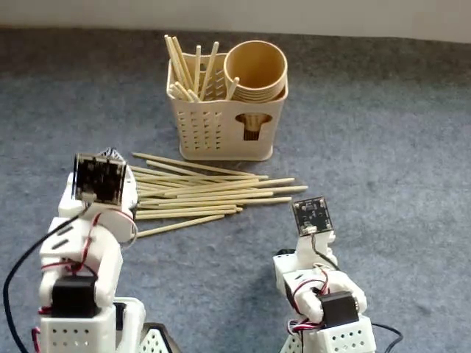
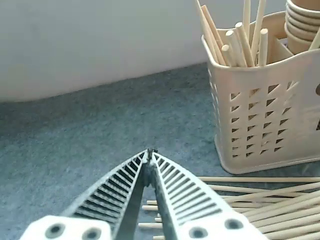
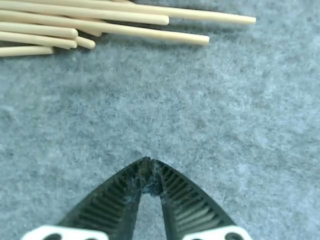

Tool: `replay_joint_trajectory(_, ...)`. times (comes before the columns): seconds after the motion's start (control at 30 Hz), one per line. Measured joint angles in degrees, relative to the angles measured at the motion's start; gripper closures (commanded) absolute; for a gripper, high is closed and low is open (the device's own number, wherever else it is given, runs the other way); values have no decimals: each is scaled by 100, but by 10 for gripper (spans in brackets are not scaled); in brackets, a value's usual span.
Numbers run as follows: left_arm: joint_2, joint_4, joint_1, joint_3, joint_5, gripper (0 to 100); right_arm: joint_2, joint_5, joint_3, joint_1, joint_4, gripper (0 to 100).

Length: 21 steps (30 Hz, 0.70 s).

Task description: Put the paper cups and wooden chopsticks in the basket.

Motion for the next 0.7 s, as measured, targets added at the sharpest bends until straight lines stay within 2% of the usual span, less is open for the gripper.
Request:
replay_joint_trajectory(0.27,-1732,97,-510,1459,0,993,0,0,0,0,0,991)
replay_joint_trajectory(0.7,-1925,1204,-1310,1582,0,992,0,0,0,0,0,991)
